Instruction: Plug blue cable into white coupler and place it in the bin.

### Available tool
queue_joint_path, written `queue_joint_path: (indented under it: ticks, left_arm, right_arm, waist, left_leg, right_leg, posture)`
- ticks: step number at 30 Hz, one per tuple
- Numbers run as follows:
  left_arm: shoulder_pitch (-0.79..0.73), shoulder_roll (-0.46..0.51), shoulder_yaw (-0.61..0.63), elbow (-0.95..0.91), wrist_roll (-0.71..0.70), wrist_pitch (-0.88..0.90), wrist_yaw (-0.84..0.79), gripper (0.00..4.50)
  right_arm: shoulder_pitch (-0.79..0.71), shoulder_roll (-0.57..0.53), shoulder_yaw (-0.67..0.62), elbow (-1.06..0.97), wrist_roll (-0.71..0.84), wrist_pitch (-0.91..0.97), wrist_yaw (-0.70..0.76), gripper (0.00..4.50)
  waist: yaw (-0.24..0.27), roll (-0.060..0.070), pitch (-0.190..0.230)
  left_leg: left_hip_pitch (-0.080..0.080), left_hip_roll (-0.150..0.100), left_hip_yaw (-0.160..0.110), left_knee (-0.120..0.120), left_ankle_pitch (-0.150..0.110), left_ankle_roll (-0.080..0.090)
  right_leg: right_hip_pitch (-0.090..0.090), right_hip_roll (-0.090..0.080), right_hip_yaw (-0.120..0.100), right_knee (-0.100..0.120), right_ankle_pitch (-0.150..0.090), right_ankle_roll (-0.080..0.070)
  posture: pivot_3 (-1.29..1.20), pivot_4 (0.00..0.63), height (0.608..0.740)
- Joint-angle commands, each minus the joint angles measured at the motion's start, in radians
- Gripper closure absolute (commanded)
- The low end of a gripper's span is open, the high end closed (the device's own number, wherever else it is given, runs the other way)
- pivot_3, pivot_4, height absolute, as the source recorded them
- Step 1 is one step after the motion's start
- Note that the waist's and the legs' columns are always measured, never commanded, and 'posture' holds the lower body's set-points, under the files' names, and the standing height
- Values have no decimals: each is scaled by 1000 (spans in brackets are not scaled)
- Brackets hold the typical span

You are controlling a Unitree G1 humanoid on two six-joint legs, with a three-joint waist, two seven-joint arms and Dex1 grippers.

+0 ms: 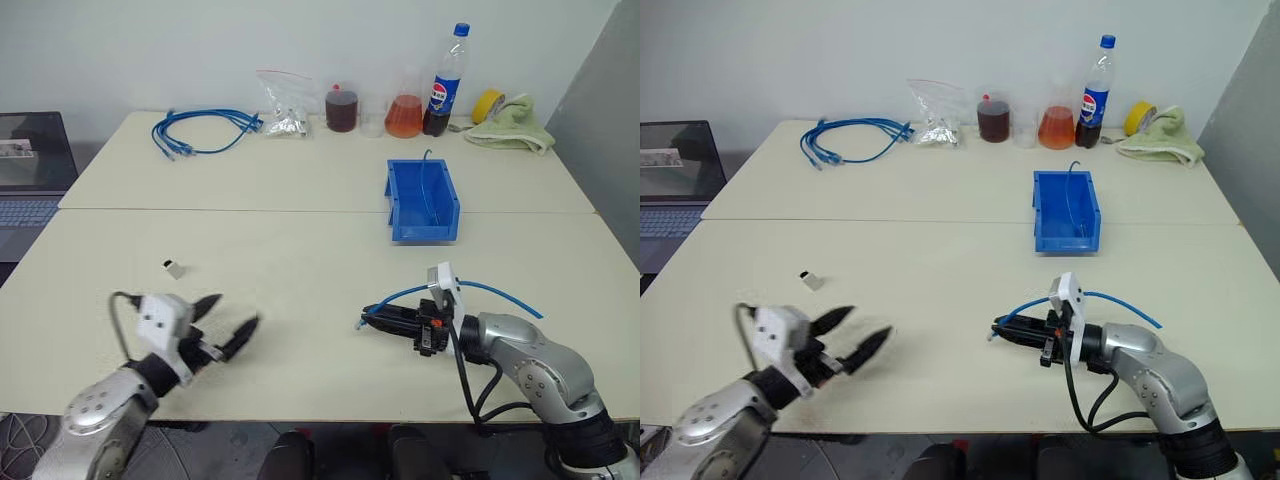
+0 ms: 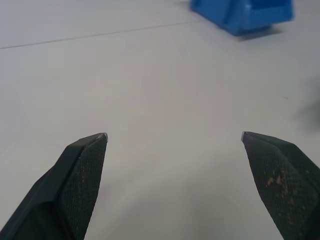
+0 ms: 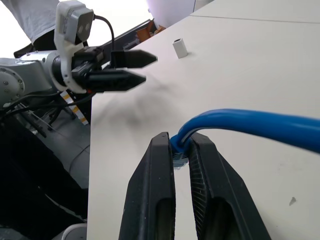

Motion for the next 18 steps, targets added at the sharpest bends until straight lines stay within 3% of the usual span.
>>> queue_joint_path:
  ticks: [1,6,18]
  left_arm:
    - [13,40,112,68,-34,17,-10,0]
    - [-30,136,152,198,13,10,-22,0]
    - [-183,242,149,385,52,40,-26,0]
  right_arm:
    - [-34,9,6,11,-12,-28,32,4383]
    - [-47,16,20,25,-28,-40,47,4384]
    - [-45,27,25,22,-46,-42,47,4387]
  waist:
    - [-2,0,0]
    - [-1,0,0]
    - [-4,-1,0]
  left_leg:
    - [0,0,0,0,0,0]
    - [0,0,0,0,0,0]
    - [-1,1,-1,-1,0,0]
  right_leg:
    - [0,0,0,0,0,0]
    - [-1,1,0,0,0,0]
    - [-2,0,1,0,0,0]
  posture:
    - [0,150,740]
    - [0,150,740]
    - [0,150,740]
